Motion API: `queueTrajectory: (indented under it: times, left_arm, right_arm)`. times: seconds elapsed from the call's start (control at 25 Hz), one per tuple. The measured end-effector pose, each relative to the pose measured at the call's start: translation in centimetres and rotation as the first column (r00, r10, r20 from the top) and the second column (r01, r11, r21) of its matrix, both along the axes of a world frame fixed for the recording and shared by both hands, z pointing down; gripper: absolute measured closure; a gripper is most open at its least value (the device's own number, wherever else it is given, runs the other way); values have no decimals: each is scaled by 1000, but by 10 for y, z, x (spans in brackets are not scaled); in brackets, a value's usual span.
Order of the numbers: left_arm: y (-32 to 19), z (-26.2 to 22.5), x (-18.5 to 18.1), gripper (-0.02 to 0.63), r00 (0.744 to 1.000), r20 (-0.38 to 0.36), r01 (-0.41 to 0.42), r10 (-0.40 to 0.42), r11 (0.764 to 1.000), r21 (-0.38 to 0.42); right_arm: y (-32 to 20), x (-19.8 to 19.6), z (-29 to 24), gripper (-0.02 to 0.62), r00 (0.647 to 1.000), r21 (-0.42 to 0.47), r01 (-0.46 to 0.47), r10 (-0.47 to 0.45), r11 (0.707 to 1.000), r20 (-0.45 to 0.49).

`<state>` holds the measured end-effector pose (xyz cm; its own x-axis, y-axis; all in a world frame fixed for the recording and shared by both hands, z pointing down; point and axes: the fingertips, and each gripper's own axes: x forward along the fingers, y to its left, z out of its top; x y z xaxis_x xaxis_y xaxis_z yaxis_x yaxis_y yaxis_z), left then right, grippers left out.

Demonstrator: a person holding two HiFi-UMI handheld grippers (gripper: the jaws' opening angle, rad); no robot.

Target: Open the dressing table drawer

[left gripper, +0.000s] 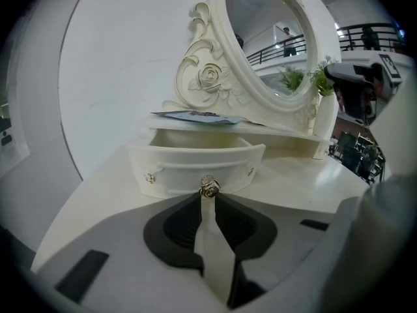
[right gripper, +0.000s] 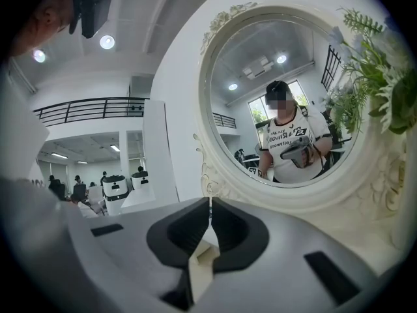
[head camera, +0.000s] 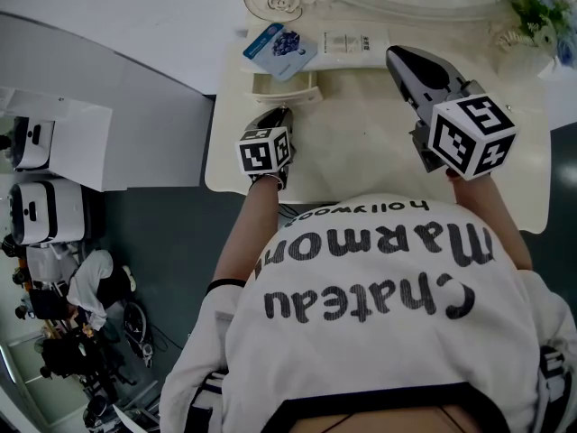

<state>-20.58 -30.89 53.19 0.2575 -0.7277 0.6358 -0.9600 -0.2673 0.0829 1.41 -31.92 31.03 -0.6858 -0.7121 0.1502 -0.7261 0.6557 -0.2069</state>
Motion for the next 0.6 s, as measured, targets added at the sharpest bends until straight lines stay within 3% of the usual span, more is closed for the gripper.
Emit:
queueTrajectory:
  times: [0.6]
  left_arm:
    - [4,0,1,523,1000,-6,9,-9,1000,1]
  right_arm:
    - [2,3,1,568,1000,1,2,-2,1000,4]
